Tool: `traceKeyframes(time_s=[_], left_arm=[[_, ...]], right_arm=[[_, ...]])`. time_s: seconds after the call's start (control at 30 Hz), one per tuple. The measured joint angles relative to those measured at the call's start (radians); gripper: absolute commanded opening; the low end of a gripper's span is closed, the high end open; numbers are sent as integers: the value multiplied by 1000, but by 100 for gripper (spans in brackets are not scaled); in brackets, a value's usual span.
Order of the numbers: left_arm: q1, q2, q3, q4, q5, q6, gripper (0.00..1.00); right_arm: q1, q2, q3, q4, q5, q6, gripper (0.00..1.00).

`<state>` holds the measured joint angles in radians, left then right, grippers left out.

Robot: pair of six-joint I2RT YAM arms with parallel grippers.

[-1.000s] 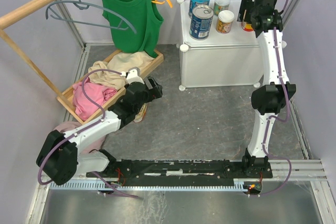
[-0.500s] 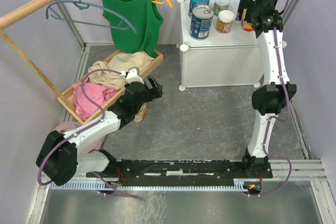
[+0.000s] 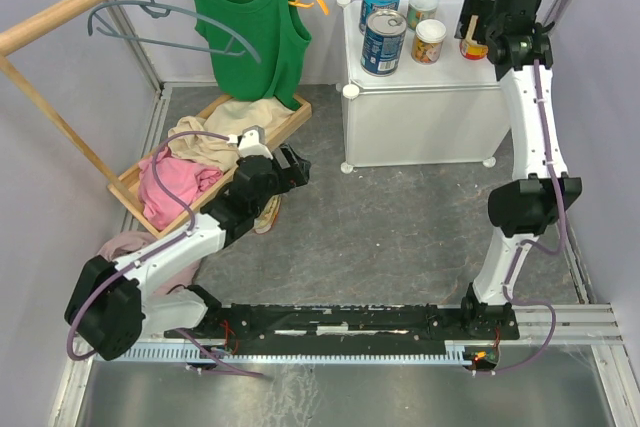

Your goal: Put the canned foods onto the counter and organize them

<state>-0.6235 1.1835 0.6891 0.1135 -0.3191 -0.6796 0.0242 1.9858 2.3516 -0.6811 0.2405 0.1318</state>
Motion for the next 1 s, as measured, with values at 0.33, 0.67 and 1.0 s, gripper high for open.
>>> traceKeyframes(time_s=[0.33, 0.67, 1.0], left_arm=[[0, -43, -2, 1, 7, 0, 99], [0, -81, -10, 0, 6, 0, 99], [1, -80, -13, 0, 6, 0, 99]], right_arm=[[52, -148, -149, 42, 66, 28, 39], [84, -186, -261, 53, 104, 66, 22], [84, -159, -257, 53, 130, 77, 22]])
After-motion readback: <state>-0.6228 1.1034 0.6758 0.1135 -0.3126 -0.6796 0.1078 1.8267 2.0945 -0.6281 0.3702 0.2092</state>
